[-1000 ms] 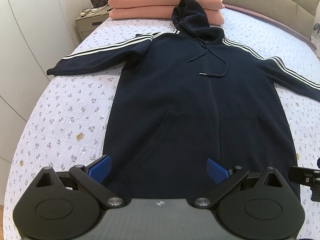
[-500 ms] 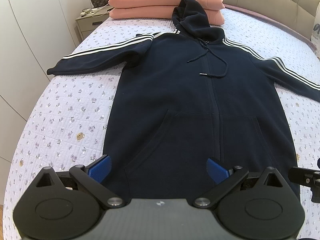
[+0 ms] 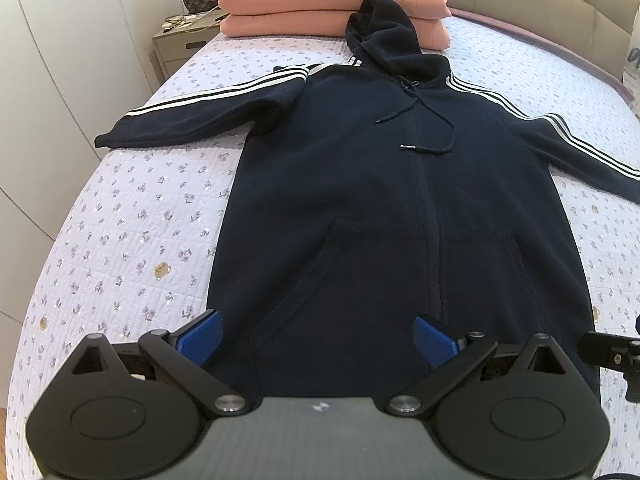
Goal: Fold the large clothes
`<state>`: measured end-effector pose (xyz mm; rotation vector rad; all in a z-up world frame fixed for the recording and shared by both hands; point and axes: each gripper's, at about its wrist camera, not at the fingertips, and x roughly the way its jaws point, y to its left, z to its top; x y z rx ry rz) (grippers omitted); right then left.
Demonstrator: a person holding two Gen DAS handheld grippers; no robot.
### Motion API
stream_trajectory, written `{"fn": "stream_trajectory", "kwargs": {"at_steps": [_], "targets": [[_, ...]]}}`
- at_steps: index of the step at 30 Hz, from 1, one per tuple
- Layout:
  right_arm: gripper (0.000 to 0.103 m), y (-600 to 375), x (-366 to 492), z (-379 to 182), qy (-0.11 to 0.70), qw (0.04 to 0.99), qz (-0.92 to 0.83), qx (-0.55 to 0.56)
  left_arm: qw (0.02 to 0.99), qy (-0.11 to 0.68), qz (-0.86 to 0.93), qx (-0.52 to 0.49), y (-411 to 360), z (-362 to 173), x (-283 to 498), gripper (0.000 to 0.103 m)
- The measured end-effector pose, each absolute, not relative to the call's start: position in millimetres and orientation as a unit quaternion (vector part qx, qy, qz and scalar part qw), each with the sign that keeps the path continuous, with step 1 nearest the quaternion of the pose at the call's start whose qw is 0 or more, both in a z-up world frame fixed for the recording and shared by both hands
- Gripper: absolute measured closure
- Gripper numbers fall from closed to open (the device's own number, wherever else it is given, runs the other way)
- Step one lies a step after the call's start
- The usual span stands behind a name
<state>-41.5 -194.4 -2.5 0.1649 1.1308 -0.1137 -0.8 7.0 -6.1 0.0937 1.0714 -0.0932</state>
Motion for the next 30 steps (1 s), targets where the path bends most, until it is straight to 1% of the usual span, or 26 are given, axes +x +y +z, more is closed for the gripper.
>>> {"fn": "stream_trajectory", "kwargs": {"at_steps": [11,16,20,22,25,28,30], "targets": [[0.001,-195,-43,-1,0.530,0.843,-0.046,0.083,0.856,0.515,-0.042,0.029,19,-10,-1,0.000],[0.001,-200,-43,-3,0.530,0.843,-0.043,0.084,0.849,0.527,-0.026,0.028,29,-24,4,0.001],[0.001,-212,-42,-7,0.528,0.842,-0.056,0.100,0.842,0.539,-0.024,0.007,47,-31,10,0.007],[0.001,-212,-38,-4,0.517,0.849,-0.052,0.097,0.849,0.528,-0.028,-0.008,58,-26,13,0.008],[0.001,-207,-32,8,0.479,0.873,-0.040,0.082,0.858,0.513,-0.026,-0.018,73,-18,21,0.009],[0.001,-199,-24,16,0.449,0.891,-0.024,0.064,0.860,0.510,-0.021,-0.019,84,-16,31,0.012],[0.001,-193,-15,17,0.435,0.899,-0.014,0.052,0.861,0.508,-0.019,-0.026,91,-17,40,0.012]]}}
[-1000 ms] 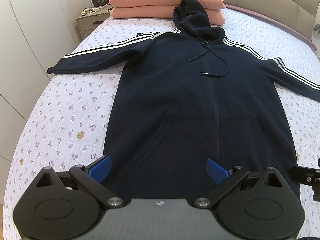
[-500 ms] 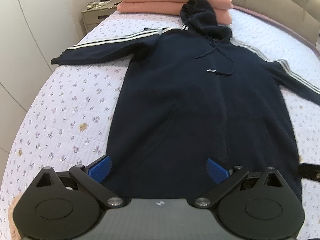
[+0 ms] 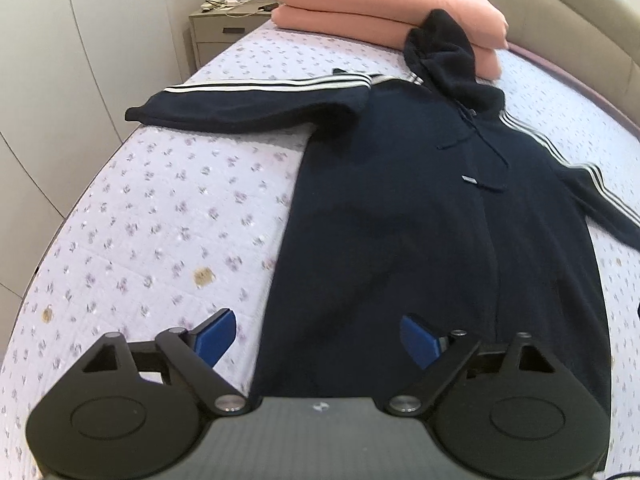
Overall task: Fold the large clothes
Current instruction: 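Move the left tool to the striped sleeve cuff and close on it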
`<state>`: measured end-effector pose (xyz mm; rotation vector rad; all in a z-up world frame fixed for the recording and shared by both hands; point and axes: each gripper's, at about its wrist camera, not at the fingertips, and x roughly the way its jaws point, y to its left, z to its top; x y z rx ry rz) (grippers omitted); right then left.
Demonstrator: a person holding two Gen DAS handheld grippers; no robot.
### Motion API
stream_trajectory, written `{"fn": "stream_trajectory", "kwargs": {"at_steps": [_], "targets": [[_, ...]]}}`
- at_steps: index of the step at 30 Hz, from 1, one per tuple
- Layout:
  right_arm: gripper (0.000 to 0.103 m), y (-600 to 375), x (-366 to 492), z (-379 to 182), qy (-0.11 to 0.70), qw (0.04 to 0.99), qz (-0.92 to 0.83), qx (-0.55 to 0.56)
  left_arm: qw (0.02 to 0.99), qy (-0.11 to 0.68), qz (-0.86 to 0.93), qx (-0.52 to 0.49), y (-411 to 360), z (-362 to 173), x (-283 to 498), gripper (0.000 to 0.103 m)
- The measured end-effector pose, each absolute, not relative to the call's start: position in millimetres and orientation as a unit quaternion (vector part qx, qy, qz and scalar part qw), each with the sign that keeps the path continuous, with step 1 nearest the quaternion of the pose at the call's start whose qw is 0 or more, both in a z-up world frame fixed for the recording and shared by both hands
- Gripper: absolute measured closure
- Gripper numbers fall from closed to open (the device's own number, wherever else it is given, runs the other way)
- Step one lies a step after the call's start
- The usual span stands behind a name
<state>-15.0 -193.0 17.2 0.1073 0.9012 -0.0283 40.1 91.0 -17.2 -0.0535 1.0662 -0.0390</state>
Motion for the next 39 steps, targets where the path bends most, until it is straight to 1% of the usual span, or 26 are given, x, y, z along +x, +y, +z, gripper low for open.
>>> {"fn": "stream_trajectory", "kwargs": {"at_steps": [3,8,12,16,18,22,24,30,33,35,38,39], "targets": [[0.001,-186,4,13,0.433,0.900,-0.002,0.039,0.858,0.513,-0.010,-0.037,101,-24,60,0.008],[0.001,-175,42,-6,0.444,0.895,0.021,0.021,0.854,0.515,-0.012,-0.071,120,-38,105,0.008],[0.001,-170,80,-23,0.452,0.891,0.041,0.022,0.856,0.508,-0.006,-0.098,140,-50,154,0.008],[0.001,-167,123,-39,0.456,0.887,0.060,0.042,0.875,0.471,0.018,-0.108,165,-61,209,0.008],[0.001,-164,145,-48,0.458,0.884,0.071,0.059,0.877,0.467,0.027,-0.114,178,-67,234,0.008],[0.001,-156,184,-65,0.462,0.877,0.098,0.092,0.870,0.460,0.046,-0.172,212,-85,275,0.008],[0.001,-149,203,-74,0.461,0.877,0.105,0.091,0.867,0.454,0.056,-0.198,229,-96,289,0.008],[0.001,-129,246,-96,0.463,0.881,0.094,0.042,0.860,0.442,0.079,-0.240,266,-133,322,0.008],[0.001,-129,257,-108,0.465,0.880,0.092,0.041,0.867,0.426,0.086,-0.244,276,-144,334,0.008],[0.001,-130,264,-116,0.468,0.878,0.092,0.052,0.879,0.408,0.088,-0.231,278,-144,341,0.005],[0.001,-132,271,-125,0.468,0.876,0.093,0.070,0.881,0.408,0.092,-0.222,280,-148,355,0.000],[0.001,-131,273,-127,0.466,0.877,0.091,0.070,0.883,0.403,0.094,-0.222,280,-149,357,0.000]]}}
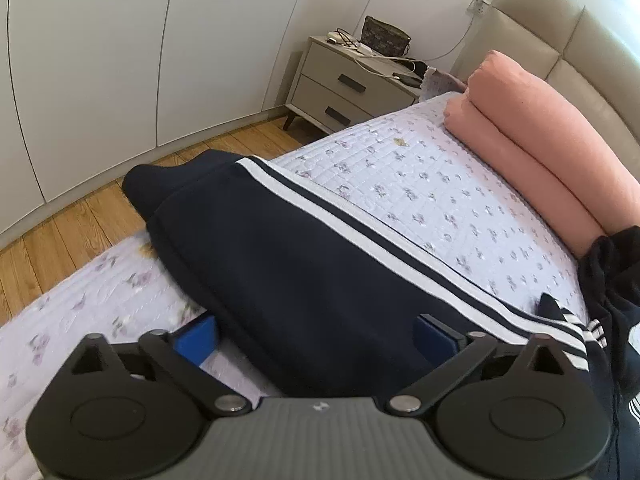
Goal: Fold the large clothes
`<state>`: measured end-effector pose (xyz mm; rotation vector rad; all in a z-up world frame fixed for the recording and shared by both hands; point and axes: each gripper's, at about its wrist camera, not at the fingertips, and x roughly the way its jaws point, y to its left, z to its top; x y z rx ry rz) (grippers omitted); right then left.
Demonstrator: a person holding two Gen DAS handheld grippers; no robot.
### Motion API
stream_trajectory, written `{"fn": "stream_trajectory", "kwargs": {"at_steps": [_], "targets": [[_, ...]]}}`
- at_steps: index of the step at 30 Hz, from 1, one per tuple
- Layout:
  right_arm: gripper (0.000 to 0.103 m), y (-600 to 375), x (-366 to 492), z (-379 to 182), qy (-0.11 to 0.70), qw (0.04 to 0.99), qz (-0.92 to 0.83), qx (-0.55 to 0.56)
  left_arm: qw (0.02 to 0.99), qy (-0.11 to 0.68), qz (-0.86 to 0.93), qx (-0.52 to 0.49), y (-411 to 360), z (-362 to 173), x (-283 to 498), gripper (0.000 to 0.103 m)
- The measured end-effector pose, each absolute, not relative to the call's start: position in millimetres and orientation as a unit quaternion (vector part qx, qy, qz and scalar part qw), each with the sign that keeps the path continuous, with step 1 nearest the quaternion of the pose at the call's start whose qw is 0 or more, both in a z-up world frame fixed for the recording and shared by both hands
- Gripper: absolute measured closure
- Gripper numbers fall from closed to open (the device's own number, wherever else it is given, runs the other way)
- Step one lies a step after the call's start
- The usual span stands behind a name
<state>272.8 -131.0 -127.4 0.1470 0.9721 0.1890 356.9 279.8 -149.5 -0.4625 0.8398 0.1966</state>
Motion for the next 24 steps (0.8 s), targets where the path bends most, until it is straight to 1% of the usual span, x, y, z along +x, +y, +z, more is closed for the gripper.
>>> {"fn": "stream_trajectory", "kwargs": {"at_steps": [3,6,7,8,9,10,12,16,24], "targets": [[0.001,-127,281,-133,0.457,0.883,0.081,0.069,0.893,0.376,0.110,-0.221,277,-153,358,0.000],[0.001,-124,291,-138,0.456,0.883,0.082,0.081,0.904,0.362,0.116,-0.195,272,-156,363,0.000],[0.001,-124,294,-140,0.459,0.881,0.082,0.084,0.907,0.360,0.119,-0.181,270,-157,364,0.013],[0.001,-123,297,-142,0.462,0.879,0.082,0.088,0.912,0.354,0.132,-0.162,267,-156,364,0.054],[0.001,-121,299,-144,0.464,0.877,0.083,0.091,0.914,0.348,0.158,-0.136,265,-154,364,0.075],[0.001,-119,301,-147,0.466,0.876,0.083,0.093,0.919,0.334,0.158,-0.137,265,-149,361,0.095],[0.000,-115,303,-151,0.467,0.877,0.080,0.086,0.929,0.302,0.142,-0.162,267,-140,354,0.095],[0.000,-109,300,-151,0.464,0.880,0.078,0.067,0.950,0.250,0.132,-0.129,253,-108,345,0.096],[0.000,-122,295,-145,0.467,0.875,0.085,0.098,0.978,0.151,0.063,-0.132,206,-14,326,0.096]]}}
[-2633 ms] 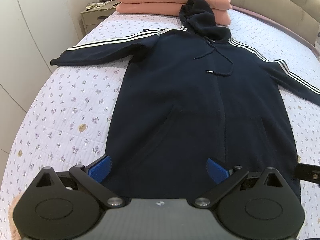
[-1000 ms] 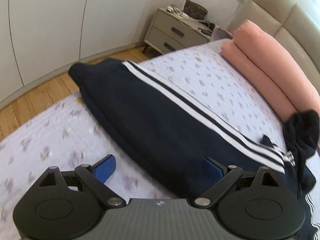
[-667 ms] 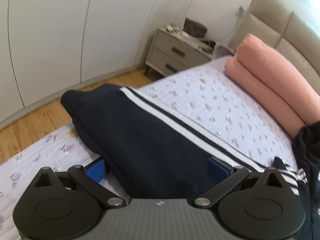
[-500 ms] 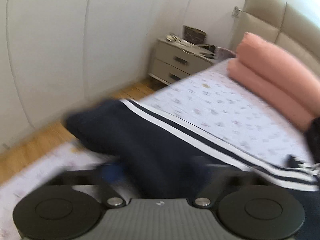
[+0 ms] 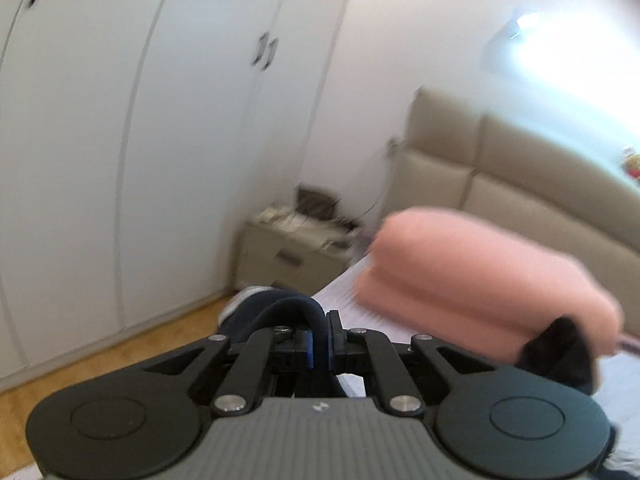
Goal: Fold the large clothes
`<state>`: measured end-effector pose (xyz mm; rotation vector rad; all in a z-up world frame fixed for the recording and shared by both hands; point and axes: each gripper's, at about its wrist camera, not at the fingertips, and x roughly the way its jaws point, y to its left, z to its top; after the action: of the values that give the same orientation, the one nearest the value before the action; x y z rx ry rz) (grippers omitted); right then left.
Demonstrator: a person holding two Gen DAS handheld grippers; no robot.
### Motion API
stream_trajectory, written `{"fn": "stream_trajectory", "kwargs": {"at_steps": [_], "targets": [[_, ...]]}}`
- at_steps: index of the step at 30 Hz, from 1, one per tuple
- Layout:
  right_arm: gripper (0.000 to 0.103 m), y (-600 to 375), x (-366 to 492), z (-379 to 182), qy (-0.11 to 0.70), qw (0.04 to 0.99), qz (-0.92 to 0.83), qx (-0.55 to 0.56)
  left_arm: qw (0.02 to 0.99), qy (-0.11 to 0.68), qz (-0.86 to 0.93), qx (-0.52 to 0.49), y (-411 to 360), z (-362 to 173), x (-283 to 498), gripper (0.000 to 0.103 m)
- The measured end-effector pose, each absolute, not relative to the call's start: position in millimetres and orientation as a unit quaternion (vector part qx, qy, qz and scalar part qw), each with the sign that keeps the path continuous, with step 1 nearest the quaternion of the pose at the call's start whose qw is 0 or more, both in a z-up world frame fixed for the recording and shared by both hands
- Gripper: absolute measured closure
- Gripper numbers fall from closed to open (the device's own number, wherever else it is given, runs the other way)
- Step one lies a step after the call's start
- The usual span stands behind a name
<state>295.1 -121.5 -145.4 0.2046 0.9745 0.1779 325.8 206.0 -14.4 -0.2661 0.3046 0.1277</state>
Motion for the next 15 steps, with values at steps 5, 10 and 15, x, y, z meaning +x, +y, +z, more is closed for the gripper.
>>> {"fn": "stream_trajectory", "kwargs": {"at_steps": [5,10,15], "targets": [[0.001,-141,279,-133,0.461,0.878,0.079,0.101,0.989,0.096,0.004,-0.116,152,36,308,0.096],[0.001,-181,257,-116,0.445,0.888,0.055,0.098,0.989,0.050,-0.063,-0.124,77,65,300,0.096],[0.000,-238,230,-104,0.430,0.893,0.024,0.132,0.984,0.016,-0.141,-0.107,-7,76,293,0.096]]}}
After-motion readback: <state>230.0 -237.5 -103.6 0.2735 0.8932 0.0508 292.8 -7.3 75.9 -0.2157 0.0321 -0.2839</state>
